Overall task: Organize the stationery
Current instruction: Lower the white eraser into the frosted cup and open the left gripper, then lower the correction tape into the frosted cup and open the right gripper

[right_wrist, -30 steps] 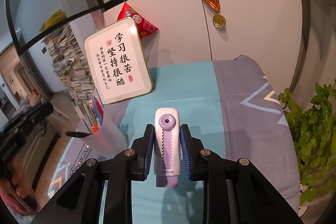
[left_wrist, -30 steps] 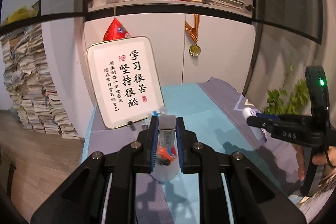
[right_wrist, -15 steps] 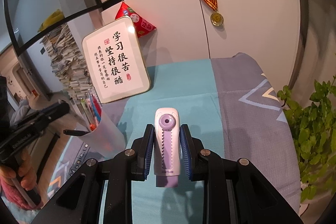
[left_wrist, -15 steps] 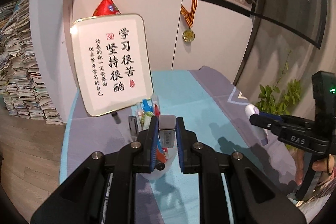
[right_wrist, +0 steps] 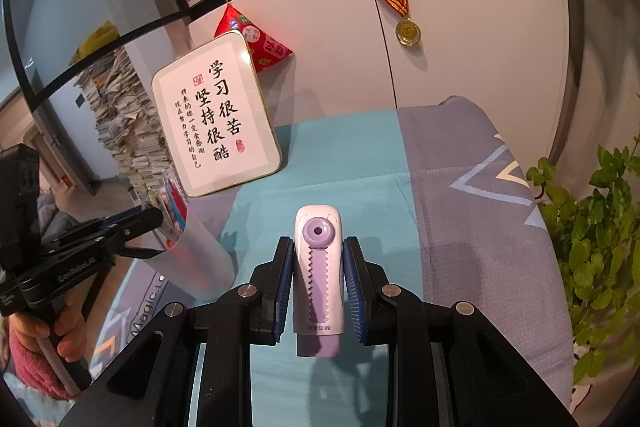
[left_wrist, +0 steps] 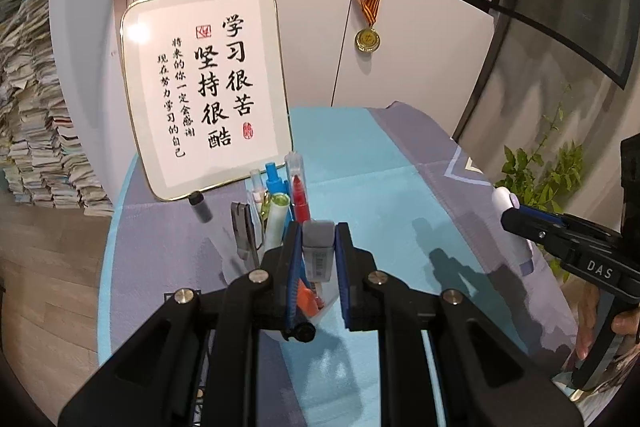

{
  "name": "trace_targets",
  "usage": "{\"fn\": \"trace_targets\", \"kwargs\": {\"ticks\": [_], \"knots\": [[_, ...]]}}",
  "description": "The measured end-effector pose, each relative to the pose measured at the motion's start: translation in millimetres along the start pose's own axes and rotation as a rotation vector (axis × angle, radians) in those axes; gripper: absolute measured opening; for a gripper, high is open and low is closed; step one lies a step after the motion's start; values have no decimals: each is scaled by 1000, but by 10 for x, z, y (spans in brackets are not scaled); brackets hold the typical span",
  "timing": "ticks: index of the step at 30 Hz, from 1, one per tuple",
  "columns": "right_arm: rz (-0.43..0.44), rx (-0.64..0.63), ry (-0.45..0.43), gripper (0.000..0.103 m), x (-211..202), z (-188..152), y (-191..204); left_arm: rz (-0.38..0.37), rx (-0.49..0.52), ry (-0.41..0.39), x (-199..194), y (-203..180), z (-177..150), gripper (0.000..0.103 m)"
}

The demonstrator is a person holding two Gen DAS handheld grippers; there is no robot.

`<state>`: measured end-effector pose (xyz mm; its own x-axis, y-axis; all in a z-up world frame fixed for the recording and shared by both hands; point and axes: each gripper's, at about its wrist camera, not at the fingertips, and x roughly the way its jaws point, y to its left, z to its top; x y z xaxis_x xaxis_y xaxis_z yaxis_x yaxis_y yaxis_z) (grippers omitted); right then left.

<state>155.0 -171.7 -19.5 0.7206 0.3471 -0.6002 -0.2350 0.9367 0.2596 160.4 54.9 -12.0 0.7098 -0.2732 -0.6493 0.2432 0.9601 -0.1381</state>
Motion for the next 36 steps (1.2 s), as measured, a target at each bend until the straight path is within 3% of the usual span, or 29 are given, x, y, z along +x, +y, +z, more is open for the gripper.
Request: {"fn": "trace_targets", "kwargs": {"ticks": [10,17,27,36], "knots": [[1,-6,-3,26,12,-1,-9,9,-11,-29,-99,3,15,15],[6,-29,-4,26,8,6,75,44,-14,-94,-363,53,-72,15],[66,-94,-13,26,59,125,491,124,-30,-144,-624,271,-310,15],[145,-164,-16,26,223,226,1034,132,-63,-137,-649,505,-506,15]]}}
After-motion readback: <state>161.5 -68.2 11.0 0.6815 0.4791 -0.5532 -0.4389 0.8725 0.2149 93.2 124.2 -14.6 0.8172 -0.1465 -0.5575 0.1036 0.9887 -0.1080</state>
